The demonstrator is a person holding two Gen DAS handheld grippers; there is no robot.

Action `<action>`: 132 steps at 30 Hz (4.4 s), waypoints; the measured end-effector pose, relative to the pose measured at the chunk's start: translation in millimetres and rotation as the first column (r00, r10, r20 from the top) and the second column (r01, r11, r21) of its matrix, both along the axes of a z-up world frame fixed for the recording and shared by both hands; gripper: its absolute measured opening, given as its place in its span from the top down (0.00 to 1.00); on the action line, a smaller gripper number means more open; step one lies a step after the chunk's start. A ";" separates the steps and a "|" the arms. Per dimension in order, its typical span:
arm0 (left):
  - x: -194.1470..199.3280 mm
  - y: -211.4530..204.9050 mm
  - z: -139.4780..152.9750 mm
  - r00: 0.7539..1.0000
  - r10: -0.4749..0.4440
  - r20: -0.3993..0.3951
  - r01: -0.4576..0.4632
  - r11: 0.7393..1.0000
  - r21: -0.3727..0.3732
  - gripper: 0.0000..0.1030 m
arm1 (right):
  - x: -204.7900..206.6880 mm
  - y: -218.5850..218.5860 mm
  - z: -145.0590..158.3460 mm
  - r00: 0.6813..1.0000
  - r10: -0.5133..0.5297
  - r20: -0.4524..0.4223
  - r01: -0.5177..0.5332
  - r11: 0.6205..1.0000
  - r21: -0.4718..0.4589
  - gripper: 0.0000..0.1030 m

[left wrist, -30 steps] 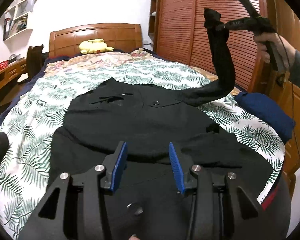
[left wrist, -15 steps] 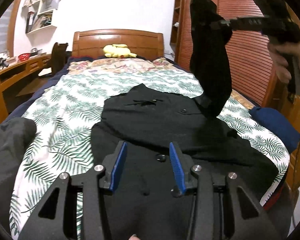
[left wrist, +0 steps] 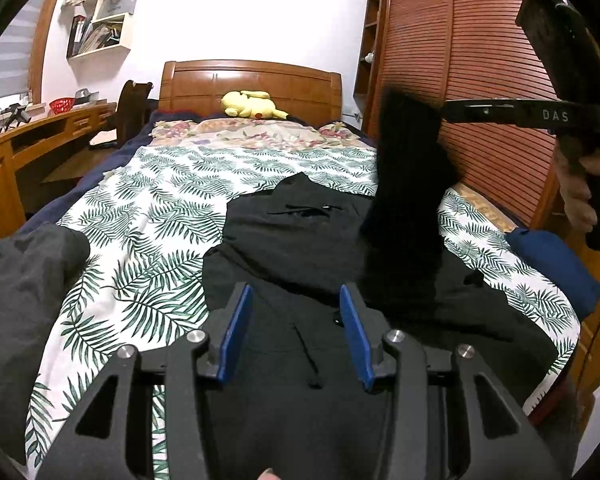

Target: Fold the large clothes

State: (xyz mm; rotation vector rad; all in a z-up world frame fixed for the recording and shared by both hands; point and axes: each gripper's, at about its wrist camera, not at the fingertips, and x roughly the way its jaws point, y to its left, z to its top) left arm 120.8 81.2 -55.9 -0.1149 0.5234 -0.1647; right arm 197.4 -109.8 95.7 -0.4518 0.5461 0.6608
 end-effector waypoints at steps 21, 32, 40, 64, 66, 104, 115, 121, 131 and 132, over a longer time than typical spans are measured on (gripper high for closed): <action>15.6 -17.7 -11.3 0.999 -0.010 -0.048 0.012 0.999 0.047 0.56 | 21.0 -73.1 -86.8 0.975 -0.139 -0.173 0.144 0.989 0.016 0.46; 25.8 -30.7 -24.8 0.995 -0.012 -0.097 0.021 0.996 0.086 0.55 | 52.7 -99.9 -192.6 0.925 -0.270 -0.267 0.258 0.963 -0.080 0.44; 30.3 -39.6 -34.6 0.990 -0.036 -0.135 0.050 0.994 0.102 0.55 | 49.1 -103.0 -224.7 0.923 -0.289 -0.253 0.271 0.957 -0.104 0.40; 54.1 -57.9 -65.0 0.958 -0.057 -0.280 0.100 0.985 0.142 0.89 | 49.3 -107.1 -226.3 0.922 -0.286 -0.262 0.279 0.958 -0.067 0.34; 54.5 -58.8 -65.5 0.957 -0.060 -0.282 0.104 0.984 0.143 0.95 | 49.0 -106.7 -226.5 0.922 -0.286 -0.262 0.278 0.958 -0.067 0.34; -64.8 -33.3 -30.6 0.980 0.001 -0.197 0.021 0.993 0.114 0.85 | 11.6 -20.6 -172.4 0.965 -0.002 -0.262 0.041 0.989 0.143 0.35; -60.7 -3.3 -39.2 0.975 0.073 -0.209 -0.052 0.993 0.106 0.74 | -8.7 38.2 -203.4 0.903 0.178 -0.391 -0.161 0.984 0.076 0.38; -60.6 2.8 -39.5 0.975 0.088 -0.206 -0.066 0.991 0.113 0.72 | -40.4 18.9 -210.2 0.883 0.207 -0.421 -0.207 0.977 0.047 0.38; -54.0 9.8 -45.7 0.970 0.106 -0.218 -0.085 0.991 0.101 0.66 | -60.5 -2.0 -215.3 0.893 0.192 -0.408 -0.187 0.981 0.053 0.38; -54.2 9.3 -45.9 0.970 0.105 -0.219 -0.084 0.991 0.102 0.66 | -60.9 -2.2 -213.6 0.895 0.191 -0.404 -0.185 0.981 0.055 0.38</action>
